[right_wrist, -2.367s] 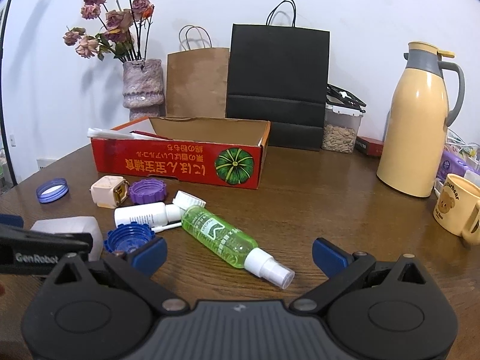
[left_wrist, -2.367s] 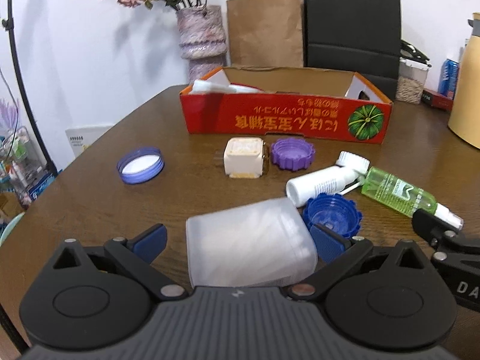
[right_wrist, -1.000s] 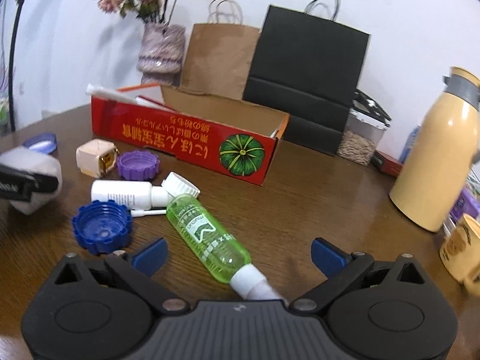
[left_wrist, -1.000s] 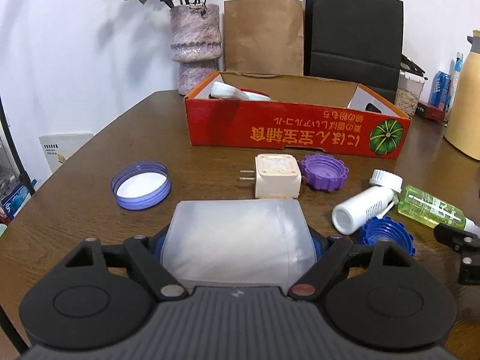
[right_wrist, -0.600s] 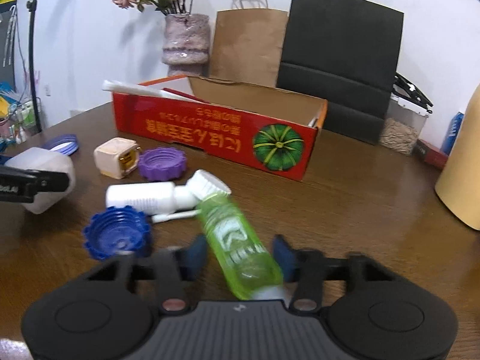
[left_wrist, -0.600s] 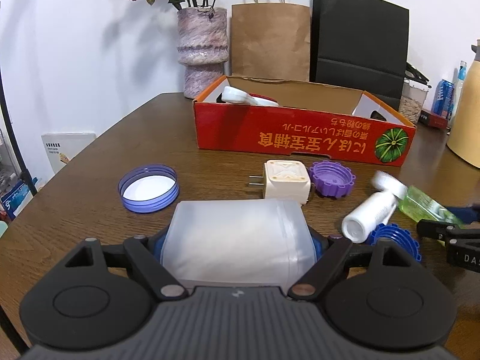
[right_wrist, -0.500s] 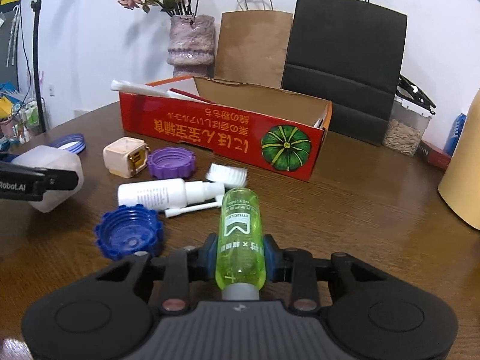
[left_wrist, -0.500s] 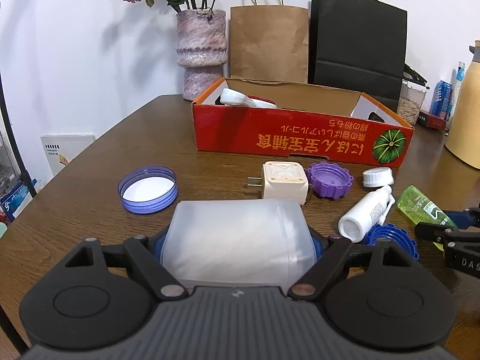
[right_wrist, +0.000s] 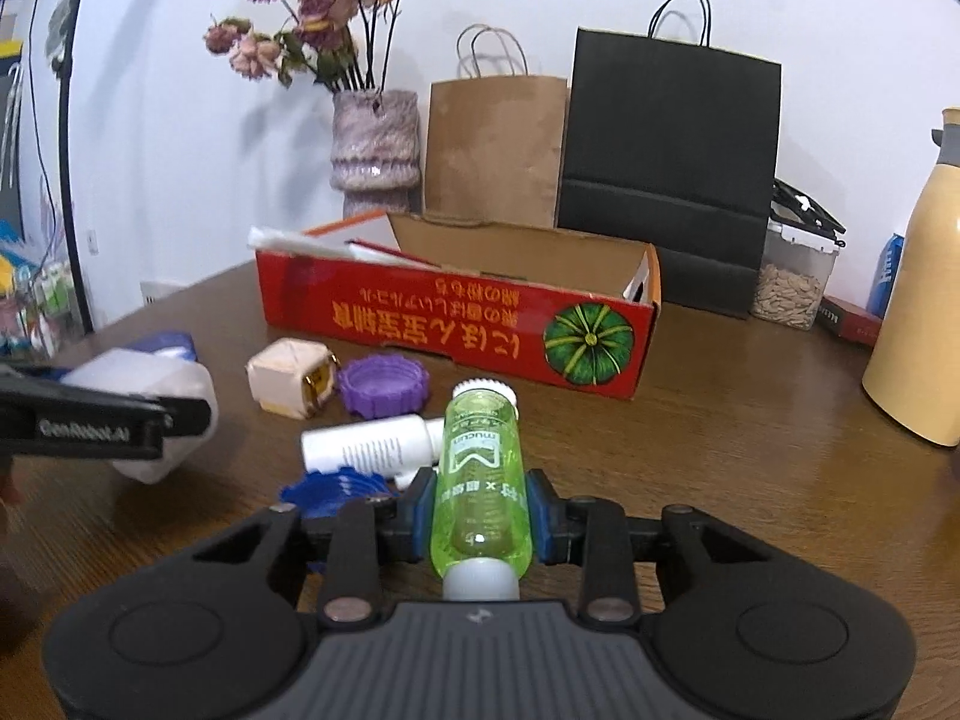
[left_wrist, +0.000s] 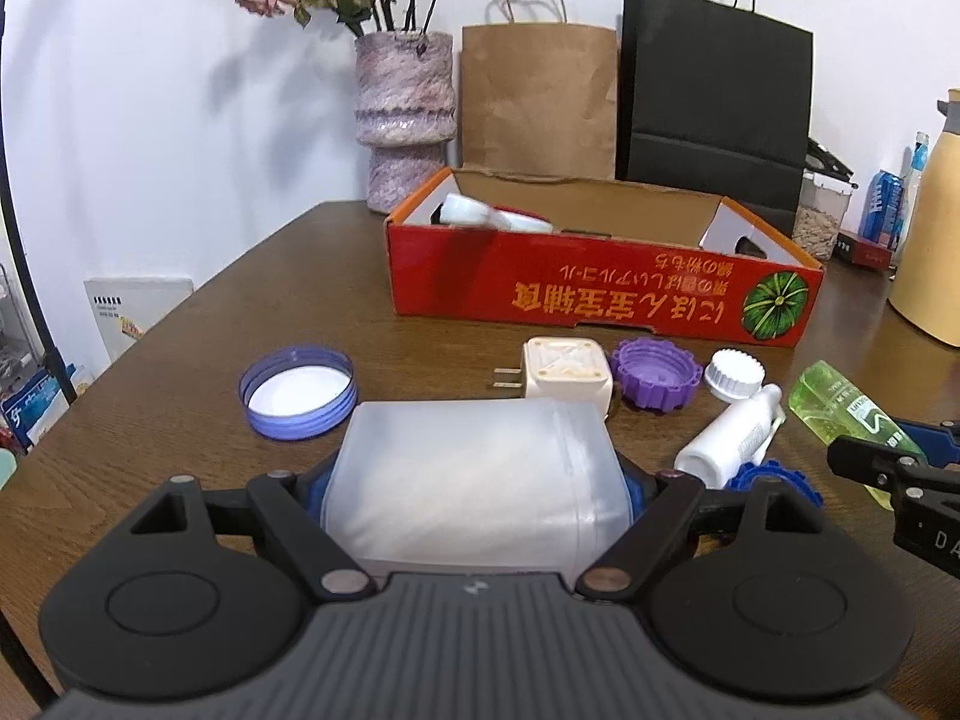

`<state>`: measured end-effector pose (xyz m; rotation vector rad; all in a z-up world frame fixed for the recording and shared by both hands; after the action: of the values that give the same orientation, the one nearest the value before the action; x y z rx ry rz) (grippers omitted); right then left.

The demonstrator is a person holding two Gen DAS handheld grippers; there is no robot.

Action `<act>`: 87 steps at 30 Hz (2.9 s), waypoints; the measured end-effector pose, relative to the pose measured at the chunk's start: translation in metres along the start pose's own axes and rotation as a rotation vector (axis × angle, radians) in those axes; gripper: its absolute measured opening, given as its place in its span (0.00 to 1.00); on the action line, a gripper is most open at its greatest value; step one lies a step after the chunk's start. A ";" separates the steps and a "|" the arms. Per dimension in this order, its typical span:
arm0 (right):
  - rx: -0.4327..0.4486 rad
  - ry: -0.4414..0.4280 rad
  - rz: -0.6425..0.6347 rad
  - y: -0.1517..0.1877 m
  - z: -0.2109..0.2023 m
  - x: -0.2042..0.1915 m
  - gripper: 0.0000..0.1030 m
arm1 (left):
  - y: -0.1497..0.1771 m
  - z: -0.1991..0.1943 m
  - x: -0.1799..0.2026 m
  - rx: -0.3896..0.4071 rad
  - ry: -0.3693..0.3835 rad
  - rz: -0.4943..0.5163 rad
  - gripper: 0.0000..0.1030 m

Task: Organize rigid objects
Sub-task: 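Carry the plastic box and green bottle with both tools over the red box, then open the left gripper to drop the plastic box while the right gripper releases the green bottle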

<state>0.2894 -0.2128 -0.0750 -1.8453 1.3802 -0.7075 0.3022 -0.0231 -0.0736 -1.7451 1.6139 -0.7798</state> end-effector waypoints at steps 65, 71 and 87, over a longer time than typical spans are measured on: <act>0.185 0.057 0.048 -0.152 0.119 0.042 0.30 | -0.176 0.102 0.055 0.154 0.035 -0.030 0.81; 0.182 0.056 0.043 -0.161 0.138 0.045 0.30 | -0.186 0.120 0.056 0.144 0.020 -0.026 0.81; 0.104 0.046 0.022 -0.165 0.168 0.044 0.32 | -0.195 0.136 0.058 0.146 -0.015 0.025 0.95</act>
<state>0.5256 -0.1897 -0.0416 -1.7403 1.3641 -0.8003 0.5341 -0.0634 -0.0066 -1.6212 1.5258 -0.8489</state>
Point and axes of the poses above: each gripper's, at about its wrist camera, not at the fingertips, and z roughly the way its jaws point, x to its right, y to its underside, the point moved 1 cm from there along z, roughly the way its jaws point, and after that the axes turned 6 degrees about -x, right-handed, at the moved point
